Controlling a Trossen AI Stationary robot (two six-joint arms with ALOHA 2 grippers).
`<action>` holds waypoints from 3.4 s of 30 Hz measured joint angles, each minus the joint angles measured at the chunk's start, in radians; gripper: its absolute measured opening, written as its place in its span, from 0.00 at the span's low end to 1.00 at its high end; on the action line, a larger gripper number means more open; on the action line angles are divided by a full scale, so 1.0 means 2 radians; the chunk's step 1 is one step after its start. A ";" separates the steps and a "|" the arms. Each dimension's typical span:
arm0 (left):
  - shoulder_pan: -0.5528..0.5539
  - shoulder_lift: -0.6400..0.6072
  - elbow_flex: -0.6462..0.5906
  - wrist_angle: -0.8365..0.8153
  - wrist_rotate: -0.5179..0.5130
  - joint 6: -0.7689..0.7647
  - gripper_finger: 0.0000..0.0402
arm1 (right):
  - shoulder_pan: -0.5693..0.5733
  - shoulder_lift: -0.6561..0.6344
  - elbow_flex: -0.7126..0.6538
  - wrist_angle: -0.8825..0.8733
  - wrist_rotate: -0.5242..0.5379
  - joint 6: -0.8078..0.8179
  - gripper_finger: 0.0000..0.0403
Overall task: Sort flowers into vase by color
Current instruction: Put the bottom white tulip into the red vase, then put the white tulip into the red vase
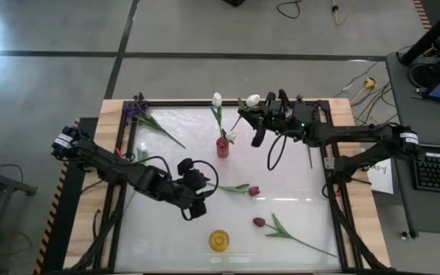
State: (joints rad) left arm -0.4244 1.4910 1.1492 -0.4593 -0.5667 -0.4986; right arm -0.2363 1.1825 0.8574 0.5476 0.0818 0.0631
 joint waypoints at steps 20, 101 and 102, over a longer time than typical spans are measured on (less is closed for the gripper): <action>0.046 -0.106 0.001 -0.291 0.079 -0.186 0.42 | 0.001 0.074 0.000 -0.010 -0.007 0.040 0.03; 0.299 -0.105 -0.179 -0.241 0.088 -0.255 0.01 | 0.137 -0.150 0.002 -0.365 0.025 0.055 0.56; 0.277 -0.120 -0.170 -0.238 0.071 -0.264 0.00 | 0.143 -0.152 0.002 -0.364 0.025 0.051 0.56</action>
State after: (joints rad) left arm 0.1299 1.2502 0.8084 -0.9355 -0.4247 -1.0260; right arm 0.0499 0.8782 0.8619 -0.1805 0.1310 0.1650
